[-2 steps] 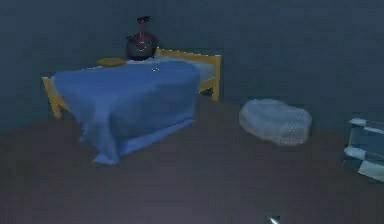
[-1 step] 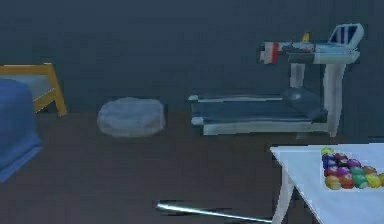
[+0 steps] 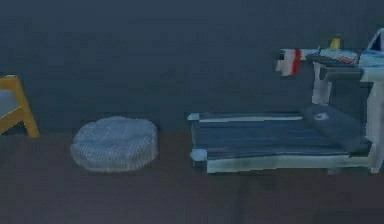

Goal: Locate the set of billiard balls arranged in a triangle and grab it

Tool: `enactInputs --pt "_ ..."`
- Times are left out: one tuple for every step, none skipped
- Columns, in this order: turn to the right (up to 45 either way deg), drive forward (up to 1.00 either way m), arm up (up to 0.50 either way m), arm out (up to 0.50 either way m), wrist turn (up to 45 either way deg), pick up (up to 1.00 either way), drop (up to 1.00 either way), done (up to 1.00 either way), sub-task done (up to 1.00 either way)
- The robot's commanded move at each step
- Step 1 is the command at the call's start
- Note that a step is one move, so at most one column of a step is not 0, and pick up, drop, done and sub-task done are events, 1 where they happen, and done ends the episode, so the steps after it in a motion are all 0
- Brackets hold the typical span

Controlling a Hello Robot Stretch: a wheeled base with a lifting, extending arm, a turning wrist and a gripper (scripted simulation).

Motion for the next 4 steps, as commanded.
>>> enactInputs --pt "-12.0 0.00 0.00 0.00 0.0 0.00 0.00 0.00 0.00" --pt "0.0 0.00 0.50 0.00 0.0 0.00 0.00 0.00 0.00" --pt "0.0 0.00 0.38 0.00 0.0 0.00 0.00 0.00 0.00" --pt "0.0 0.00 0.00 0.24 0.0 0.00 0.00 0.00 0.00"
